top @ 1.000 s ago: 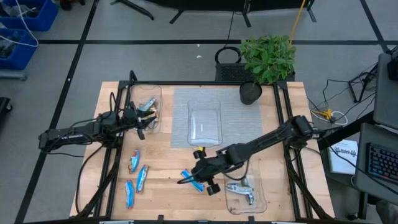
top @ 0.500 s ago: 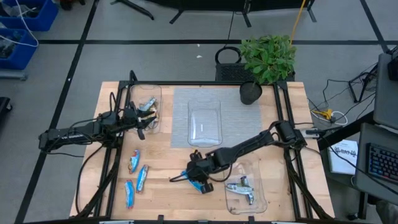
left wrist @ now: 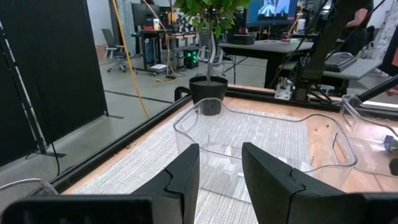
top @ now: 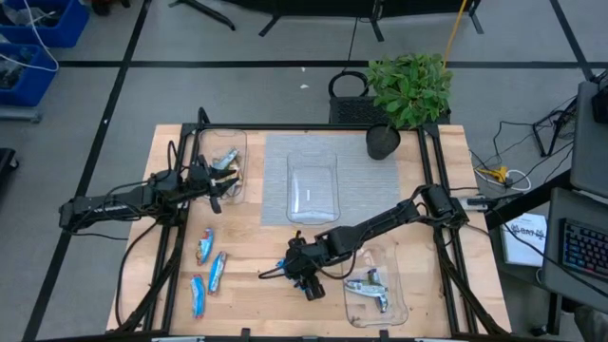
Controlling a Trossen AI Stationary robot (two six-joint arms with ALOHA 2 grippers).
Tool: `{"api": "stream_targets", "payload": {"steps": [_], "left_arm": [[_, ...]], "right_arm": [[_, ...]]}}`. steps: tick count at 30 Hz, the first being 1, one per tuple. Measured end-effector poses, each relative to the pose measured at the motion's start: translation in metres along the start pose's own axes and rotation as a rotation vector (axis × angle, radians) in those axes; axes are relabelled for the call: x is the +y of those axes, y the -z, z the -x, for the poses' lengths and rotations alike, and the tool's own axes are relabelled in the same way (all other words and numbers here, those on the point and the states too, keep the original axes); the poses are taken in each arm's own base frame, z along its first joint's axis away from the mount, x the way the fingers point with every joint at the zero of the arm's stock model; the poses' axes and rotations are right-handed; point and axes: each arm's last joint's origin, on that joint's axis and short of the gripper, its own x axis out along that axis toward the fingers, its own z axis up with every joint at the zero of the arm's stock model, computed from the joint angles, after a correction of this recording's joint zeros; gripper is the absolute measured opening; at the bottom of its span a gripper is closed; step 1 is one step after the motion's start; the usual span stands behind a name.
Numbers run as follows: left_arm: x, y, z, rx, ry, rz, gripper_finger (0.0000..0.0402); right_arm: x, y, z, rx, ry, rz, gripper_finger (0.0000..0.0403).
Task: Pick and place Granola Bars by type
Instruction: Put the blue granola bar into the bottom right transparent bin
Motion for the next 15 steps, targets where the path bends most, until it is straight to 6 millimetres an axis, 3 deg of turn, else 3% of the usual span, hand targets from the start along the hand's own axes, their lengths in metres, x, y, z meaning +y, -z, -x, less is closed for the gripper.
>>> {"api": "stream_targets", "payload": {"steps": [10,13,15], "left_arm": [[0.000,0.000,0.000,0.000,0.000,0.000,0.0127],[0.000,0.000,0.000,0.000,0.000,0.000,0.0127],[0.000,0.000,0.000,0.000,0.000,0.000,0.0127]], "right_arm": [[0.001,0.005,-0.010,0.021,0.015,-0.029,0.0213],[0.003,0.001,0.002,0.014,0.022,-0.028,0.0196],[0.008,-0.007,0.021,-0.018,0.016,-0.006,0.0175]]}}
